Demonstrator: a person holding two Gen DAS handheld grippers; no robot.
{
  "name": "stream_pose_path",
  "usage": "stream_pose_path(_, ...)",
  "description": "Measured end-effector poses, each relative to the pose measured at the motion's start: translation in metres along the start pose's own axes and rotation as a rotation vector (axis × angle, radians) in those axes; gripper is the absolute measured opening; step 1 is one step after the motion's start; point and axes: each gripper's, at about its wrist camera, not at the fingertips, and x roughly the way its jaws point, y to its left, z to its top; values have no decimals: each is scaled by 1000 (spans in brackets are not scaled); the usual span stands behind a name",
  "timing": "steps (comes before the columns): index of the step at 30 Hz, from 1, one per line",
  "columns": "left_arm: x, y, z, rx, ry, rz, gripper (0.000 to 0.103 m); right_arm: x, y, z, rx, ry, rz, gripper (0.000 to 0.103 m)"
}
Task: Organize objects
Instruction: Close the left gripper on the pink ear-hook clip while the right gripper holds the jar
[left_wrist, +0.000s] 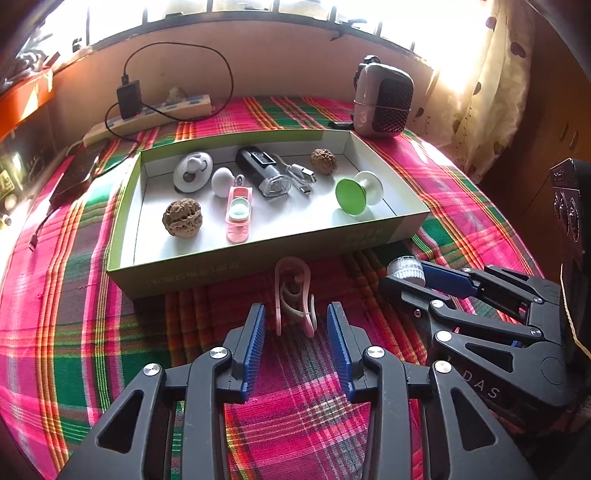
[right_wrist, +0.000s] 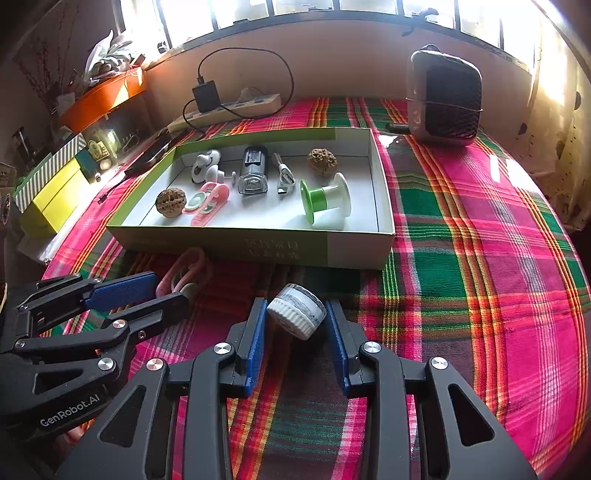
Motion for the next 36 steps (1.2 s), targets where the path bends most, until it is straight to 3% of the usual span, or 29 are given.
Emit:
stream_pose_path(27,14,-1,7,19,-16,45,32,5,0,5,-29,-2,-18,33)
stream_pose_path(36,14,2,7,12,-17,64,22,5,0,5,-28,-2,-18,33)
